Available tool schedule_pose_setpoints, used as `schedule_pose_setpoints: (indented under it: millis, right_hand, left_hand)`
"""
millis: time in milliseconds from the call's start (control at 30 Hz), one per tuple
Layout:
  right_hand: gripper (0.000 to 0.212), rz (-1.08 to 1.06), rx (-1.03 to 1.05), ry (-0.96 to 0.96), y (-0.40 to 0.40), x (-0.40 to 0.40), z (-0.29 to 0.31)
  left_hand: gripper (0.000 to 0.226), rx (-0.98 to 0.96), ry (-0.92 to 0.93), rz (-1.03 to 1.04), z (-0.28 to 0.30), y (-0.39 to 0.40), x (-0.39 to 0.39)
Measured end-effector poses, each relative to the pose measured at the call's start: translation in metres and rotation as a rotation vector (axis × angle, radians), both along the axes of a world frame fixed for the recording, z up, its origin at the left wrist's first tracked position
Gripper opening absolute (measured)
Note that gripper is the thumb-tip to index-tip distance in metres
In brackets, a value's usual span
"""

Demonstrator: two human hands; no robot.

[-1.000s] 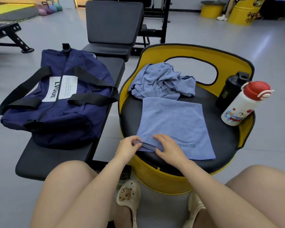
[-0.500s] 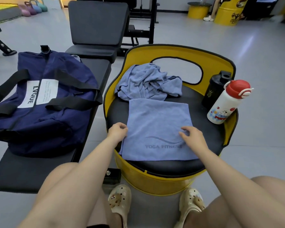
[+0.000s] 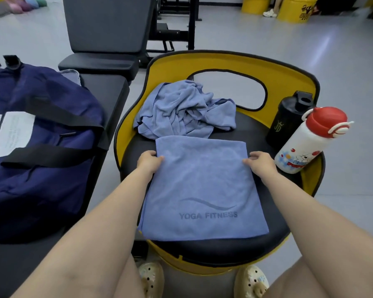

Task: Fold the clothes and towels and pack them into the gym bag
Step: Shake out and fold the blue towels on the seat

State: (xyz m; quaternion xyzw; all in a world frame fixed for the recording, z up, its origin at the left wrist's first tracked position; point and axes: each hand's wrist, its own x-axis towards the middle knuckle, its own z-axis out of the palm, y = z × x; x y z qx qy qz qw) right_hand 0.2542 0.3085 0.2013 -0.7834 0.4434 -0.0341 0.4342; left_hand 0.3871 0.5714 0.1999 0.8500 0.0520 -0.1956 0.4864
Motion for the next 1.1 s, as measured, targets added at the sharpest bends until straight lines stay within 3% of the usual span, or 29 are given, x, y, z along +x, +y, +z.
schedule_pose_setpoints:
  millis: [100,267,600,867,1000,1100]
  right_hand:
    - [0.041,-0.093,0.039,-0.053,-0.002,0.009,-0.007]
    - [0.018,-0.162,-0.018,-0.15,-0.002,0.021,-0.009]
    - [0.008,-0.24,-0.008,-0.38,-0.019,0.038,-0.007]
    - [0.012,-0.126,0.112,-0.223,-0.026,0.031,-0.025]
    - [0.004,-0.115,0.122,-0.248,-0.025,0.025,-0.023]
    - [0.005,-0.139,0.116,-0.372,-0.022,0.028,-0.017]
  left_hand:
    - [0.033,-0.018,-0.005,0.064,-0.01,-0.001,0.01]
    - [0.007,-0.095,-0.108,0.076,-0.011,-0.005,0.022]
    - [0.007,-0.337,-0.252,0.203,0.004,-0.019,0.037]
    - [0.024,-0.226,-0.14,0.105,-0.016,-0.016,0.035]
    - [0.022,-0.292,-0.164,0.147,-0.012,-0.011,0.035]
    - [0.022,-0.408,-0.159,0.179,-0.005,-0.013,0.037]
